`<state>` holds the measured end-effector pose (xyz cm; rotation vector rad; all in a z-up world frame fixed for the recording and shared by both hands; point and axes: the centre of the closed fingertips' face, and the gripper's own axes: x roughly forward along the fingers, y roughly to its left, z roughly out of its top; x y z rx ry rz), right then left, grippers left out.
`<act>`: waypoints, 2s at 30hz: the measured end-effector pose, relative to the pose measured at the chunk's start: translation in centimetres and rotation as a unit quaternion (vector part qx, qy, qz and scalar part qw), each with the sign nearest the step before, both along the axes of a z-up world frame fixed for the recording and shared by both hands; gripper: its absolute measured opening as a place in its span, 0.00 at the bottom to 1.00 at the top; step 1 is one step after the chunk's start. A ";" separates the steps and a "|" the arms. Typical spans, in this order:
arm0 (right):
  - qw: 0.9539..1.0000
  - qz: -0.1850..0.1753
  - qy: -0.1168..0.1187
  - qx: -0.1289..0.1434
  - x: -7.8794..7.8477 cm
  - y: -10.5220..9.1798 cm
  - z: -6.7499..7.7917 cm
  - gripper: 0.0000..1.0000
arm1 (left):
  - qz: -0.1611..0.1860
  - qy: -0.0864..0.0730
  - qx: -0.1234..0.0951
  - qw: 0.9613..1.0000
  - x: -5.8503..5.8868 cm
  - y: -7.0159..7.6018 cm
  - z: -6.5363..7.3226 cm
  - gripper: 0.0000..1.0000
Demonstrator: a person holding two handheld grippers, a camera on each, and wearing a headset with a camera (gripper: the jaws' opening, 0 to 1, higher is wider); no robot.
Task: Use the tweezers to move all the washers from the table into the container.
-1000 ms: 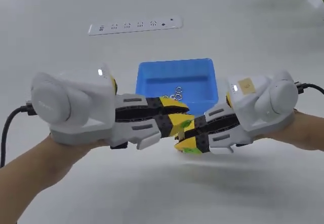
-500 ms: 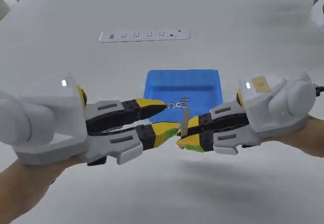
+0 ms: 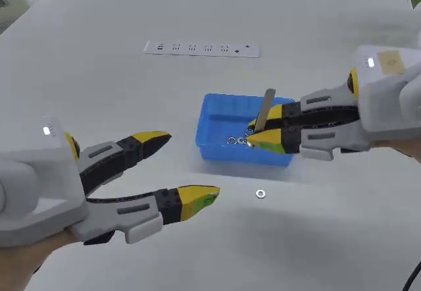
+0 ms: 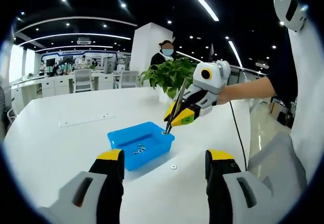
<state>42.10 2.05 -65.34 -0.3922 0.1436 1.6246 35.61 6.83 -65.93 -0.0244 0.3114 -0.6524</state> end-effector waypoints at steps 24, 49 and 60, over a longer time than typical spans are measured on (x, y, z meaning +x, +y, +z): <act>0.996 -0.064 0.019 -0.060 8.5 3.7 -9.0 0.09 | 0.045 0.011 -0.016 0.999 0.4 2.5 -1.1 0.99; 0.994 -0.057 0.015 -0.089 7.1 3.7 -10.6 0.09 | 0.031 0.021 0.000 0.999 -0.7 1.9 -1.4 0.99; 0.996 -0.061 0.006 -0.068 7.2 3.5 -8.2 0.08 | 0.042 -0.003 -0.042 0.998 2.2 1.8 0.2 0.95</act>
